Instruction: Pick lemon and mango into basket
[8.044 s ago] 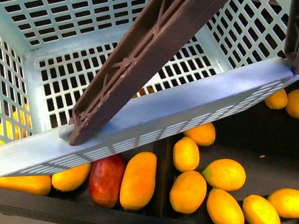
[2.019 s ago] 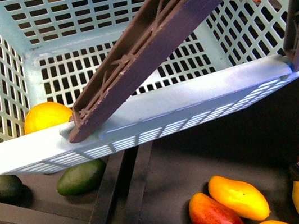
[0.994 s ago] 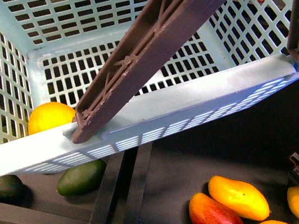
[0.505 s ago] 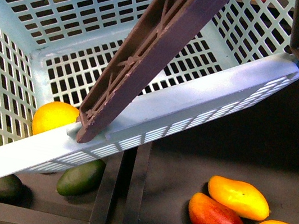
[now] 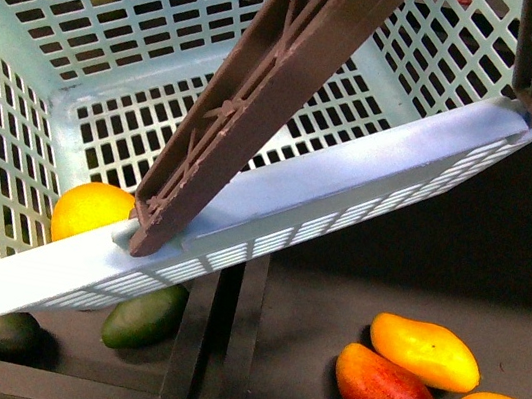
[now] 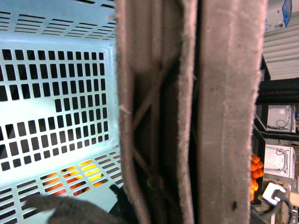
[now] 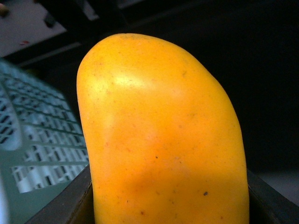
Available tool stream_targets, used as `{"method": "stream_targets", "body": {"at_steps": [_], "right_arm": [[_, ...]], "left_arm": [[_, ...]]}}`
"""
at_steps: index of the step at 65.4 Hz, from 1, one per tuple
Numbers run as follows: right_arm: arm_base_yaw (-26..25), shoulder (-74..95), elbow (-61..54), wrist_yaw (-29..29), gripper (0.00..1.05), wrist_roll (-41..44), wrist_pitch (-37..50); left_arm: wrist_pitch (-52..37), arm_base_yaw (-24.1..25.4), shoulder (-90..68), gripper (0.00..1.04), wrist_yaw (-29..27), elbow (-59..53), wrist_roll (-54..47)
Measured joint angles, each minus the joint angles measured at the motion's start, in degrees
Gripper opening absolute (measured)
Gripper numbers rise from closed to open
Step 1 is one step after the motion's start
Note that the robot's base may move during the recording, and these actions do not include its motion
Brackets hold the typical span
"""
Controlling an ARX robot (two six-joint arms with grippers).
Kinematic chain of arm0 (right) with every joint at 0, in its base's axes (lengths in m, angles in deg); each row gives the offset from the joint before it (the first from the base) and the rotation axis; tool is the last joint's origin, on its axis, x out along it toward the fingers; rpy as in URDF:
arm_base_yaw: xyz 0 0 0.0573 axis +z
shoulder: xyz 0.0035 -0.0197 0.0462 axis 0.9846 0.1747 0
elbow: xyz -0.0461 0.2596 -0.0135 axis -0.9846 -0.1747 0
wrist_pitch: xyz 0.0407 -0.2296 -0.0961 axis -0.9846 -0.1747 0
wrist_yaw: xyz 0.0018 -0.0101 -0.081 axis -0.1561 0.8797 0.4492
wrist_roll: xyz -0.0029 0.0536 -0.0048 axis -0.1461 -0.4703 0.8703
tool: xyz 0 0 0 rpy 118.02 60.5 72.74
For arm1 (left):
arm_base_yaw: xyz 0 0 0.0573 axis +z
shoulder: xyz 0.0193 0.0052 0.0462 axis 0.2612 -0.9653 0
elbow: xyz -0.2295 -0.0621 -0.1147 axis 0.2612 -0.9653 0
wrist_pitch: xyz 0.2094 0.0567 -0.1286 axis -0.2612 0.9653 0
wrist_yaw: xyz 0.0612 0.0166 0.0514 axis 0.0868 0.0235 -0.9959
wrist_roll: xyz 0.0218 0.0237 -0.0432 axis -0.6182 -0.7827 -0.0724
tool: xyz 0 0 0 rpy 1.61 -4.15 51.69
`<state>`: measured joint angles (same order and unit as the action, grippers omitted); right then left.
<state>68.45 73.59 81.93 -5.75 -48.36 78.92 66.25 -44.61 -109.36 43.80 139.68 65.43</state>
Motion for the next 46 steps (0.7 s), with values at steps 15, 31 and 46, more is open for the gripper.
{"method": "stream_targets", "body": {"at_steps": [15,31,46], "right_arm": [[15.3,-7.9,0.6,6.2,0.59,-4.7,1.2],[31.0,-2.9,3.1,16.7,0.59,-6.9,9.6],[37.0,5.3,8.2,20.9,0.59,-6.7,12.9]], "left_arm": [[0.0,0.0,0.0,0.14,0.0,0.0,0.0],[0.0,0.0,0.0,0.14,0.0,0.0,0.0],[0.0,0.0,0.0,0.14,0.0,0.0,0.0]]}}
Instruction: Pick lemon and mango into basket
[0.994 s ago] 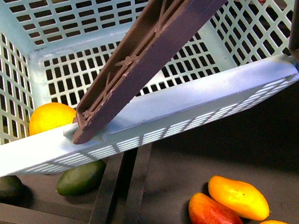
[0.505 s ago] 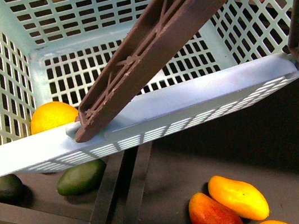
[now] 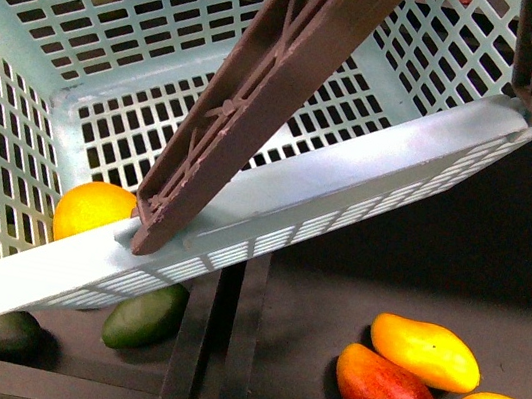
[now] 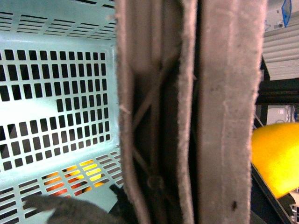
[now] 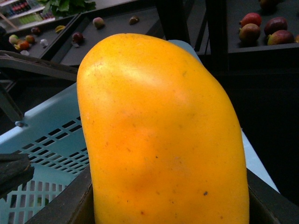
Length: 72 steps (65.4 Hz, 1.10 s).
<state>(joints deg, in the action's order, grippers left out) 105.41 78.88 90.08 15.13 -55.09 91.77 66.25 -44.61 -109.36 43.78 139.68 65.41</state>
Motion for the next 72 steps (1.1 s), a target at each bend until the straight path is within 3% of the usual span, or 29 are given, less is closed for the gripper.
{"method": "stream_targets", "body": {"at_steps": [12,29,42,50,54,55,60,72], "right_arm": [[2.0,4.2,2.0,2.6,0.59,0.2,-0.4],[2.9,5.4,2.0,4.0,0.97,0.0,-0.6],[-0.9,2.1,1.0,7.0,0.96,-0.1,-1.2],[-6.3,-4.1,-1.9,11.8,0.96,0.6,-4.7],[-8.1,-6.4,-7.0,14.7,0.86,5.4,5.5],[-8.7,-7.3,-9.8,14.3,0.81,8.0,10.8],[-10.1,-9.9,-16.2,12.7,0.69,12.3,19.3],[-13.6,-16.0,-26.7,9.4,0.39,15.8,24.2]], "left_arm": [[0.0,0.0,0.0,0.14,0.0,0.0,0.0],[0.0,0.0,0.0,0.14,0.0,0.0,0.0],[0.2,-0.1,-0.2,0.14,-0.1,0.0,0.1],[0.2,0.0,-0.2,0.14,-0.6,0.0,0.0],[0.2,0.0,-0.1,0.14,-0.2,0.0,0.2],[0.2,0.0,-0.1,0.14,-0.1,0.0,0.2],[0.2,-0.1,-0.2,0.14,0.2,0.0,0.2],[0.2,-0.1,-0.1,0.14,0.0,0.0,0.4]]}}
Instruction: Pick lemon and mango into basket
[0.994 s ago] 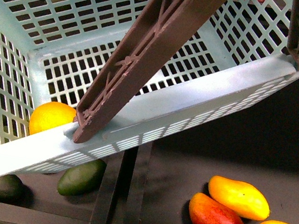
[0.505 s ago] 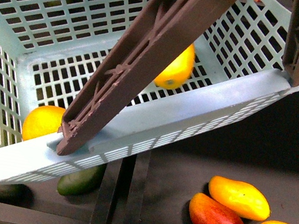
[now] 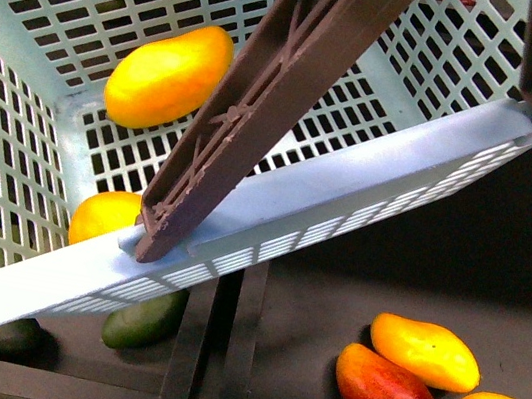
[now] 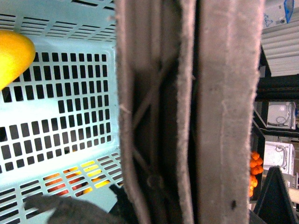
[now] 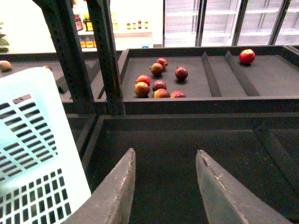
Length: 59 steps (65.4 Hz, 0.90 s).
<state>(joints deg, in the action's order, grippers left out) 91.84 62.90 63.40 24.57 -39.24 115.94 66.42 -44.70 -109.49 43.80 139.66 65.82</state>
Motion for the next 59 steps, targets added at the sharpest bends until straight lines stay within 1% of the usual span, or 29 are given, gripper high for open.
{"method": "stream_targets", "body": {"at_steps": [15,36,41,48,59], "right_arm": [[-3.5,-6.6,-8.4,-3.3,0.02,1.0,1.4],[-6.9,-15.6,-15.9,-6.7,0.02,1.2,0.0],[-9.8,-17.9,-17.1,-10.8,0.02,1.3,-1.1],[-11.6,-20.9,-18.6,-11.1,0.02,1.3,-2.6],[-11.7,-25.3,-20.3,-11.4,0.02,1.3,-5.3]], "left_arm": [[0.0,0.0,0.0,0.14,0.0,0.0,-0.1],[0.0,0.0,0.0,0.14,0.1,0.0,-0.1],[0.0,0.0,0.0,0.14,0.1,0.0,0.0],[0.0,0.0,0.0,0.14,0.1,0.0,0.0],[0.0,0.0,0.0,0.14,0.0,0.0,-0.1]]}}
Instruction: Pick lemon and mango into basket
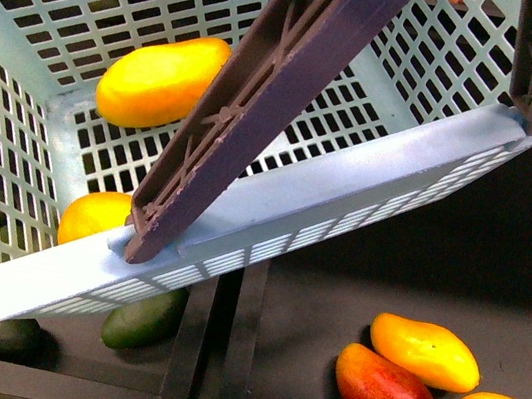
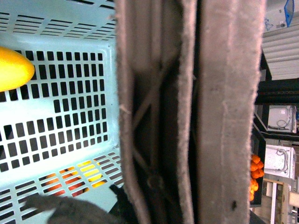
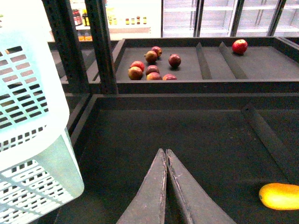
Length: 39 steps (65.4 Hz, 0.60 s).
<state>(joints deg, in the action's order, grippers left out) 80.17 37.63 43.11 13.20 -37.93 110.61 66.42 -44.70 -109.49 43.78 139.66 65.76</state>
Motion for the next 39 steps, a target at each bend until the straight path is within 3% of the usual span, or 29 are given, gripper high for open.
{"method": "stream_targets", "body": {"at_steps": [39], "right_arm": [[0.0,-13.8,-3.0,-0.1,0.02,0.0,-9.2]], "left_arm": [[0.0,0.0,0.0,0.14,0.0,0.0,0.0]]}}
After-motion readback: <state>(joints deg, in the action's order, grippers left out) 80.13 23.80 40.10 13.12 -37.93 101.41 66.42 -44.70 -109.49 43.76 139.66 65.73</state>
